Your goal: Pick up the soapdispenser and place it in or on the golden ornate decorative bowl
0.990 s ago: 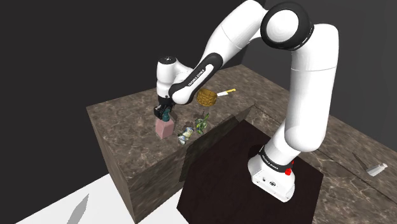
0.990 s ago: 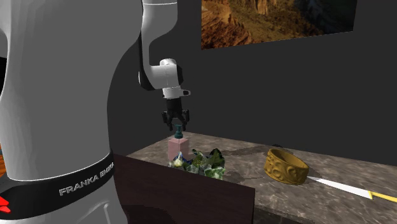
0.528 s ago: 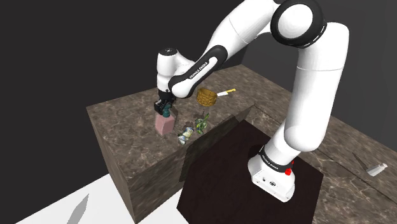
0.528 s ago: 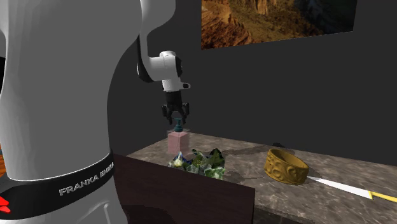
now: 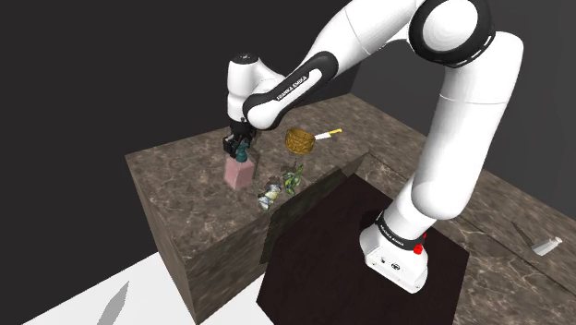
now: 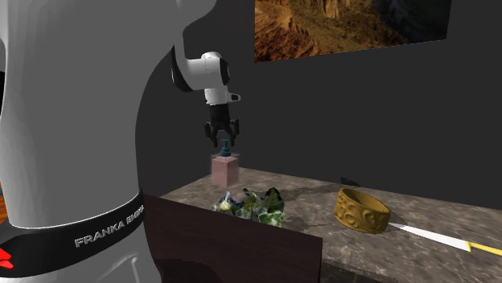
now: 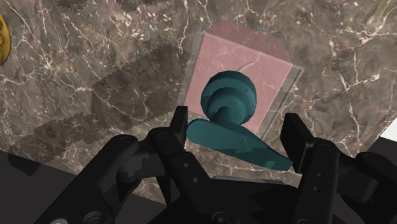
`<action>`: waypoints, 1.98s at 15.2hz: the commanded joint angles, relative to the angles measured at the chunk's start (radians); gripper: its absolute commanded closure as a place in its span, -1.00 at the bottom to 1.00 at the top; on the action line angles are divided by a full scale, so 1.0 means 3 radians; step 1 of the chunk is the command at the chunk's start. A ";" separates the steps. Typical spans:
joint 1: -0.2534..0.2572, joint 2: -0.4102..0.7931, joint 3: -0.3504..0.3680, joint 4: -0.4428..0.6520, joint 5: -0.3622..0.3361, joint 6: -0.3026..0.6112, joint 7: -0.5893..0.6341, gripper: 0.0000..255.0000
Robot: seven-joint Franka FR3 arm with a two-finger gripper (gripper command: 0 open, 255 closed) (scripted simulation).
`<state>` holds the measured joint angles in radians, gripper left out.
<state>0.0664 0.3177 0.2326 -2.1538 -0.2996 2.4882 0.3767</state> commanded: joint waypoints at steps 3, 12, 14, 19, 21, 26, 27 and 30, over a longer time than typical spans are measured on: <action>-0.0029 -0.0152 0.0039 -0.0002 0.0089 -0.0141 -0.0077 1.00; -0.0065 -0.0429 0.0096 0.0079 0.0261 -0.0479 -0.0223 1.00; -0.0070 -0.0485 0.0105 0.0106 0.0295 -0.0557 -0.0252 1.00; -0.0172 -0.0605 0.0055 0.0106 0.0372 -0.0647 -0.0465 1.00; -0.0267 -0.0648 -0.0006 0.0085 0.0406 -0.0647 -0.0643 1.00; -0.0494 -0.0704 -0.0170 0.0100 0.0480 -0.0668 -0.1084 1.00; -0.0539 -0.0706 -0.0202 0.0115 0.0493 -0.0675 -0.1171 1.00; -0.0670 -0.0695 -0.0300 0.0183 0.0530 -0.0706 -0.1428 1.00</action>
<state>-0.1209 0.1146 0.1522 -2.0993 -0.1460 2.2792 -0.0227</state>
